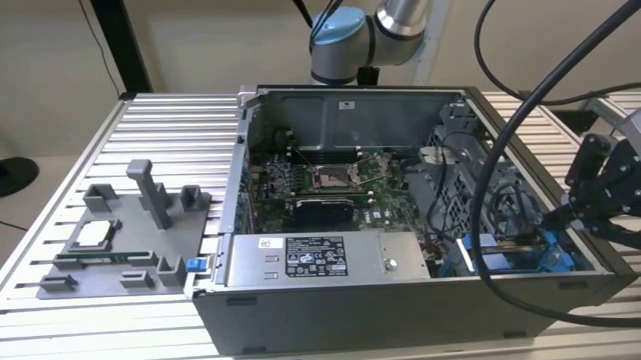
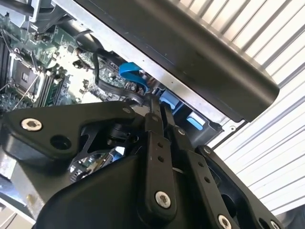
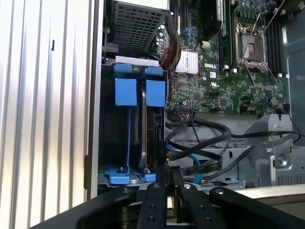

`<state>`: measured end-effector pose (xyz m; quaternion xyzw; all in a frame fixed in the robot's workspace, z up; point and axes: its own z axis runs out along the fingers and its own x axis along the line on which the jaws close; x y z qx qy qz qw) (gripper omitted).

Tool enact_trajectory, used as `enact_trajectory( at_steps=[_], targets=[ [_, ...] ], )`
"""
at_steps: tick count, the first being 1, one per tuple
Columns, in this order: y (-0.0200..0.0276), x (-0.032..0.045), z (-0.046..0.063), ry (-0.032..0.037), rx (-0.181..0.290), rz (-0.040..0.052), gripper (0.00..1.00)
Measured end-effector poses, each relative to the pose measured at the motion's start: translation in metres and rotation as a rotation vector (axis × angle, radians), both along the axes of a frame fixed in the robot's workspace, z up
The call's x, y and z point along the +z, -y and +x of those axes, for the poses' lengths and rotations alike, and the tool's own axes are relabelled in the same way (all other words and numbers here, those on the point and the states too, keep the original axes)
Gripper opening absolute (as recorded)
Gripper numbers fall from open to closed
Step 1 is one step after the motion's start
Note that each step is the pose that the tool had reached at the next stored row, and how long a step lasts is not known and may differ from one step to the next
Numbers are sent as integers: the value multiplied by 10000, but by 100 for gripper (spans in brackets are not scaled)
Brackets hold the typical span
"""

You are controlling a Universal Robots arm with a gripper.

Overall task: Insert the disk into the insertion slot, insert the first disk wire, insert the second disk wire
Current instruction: 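Insert the second disk wire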

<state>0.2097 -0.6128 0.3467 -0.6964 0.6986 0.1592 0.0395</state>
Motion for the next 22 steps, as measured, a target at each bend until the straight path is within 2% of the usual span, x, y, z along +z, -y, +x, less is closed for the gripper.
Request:
enact_trajectory(
  at_steps=[5,13,22],
  targets=[
    [-1,69,-18,-1,-50,119,0],
    [-12,244,-64,-20,-95,118,0],
    [-49,294,-166,-22,-127,120,0]
  ],
)
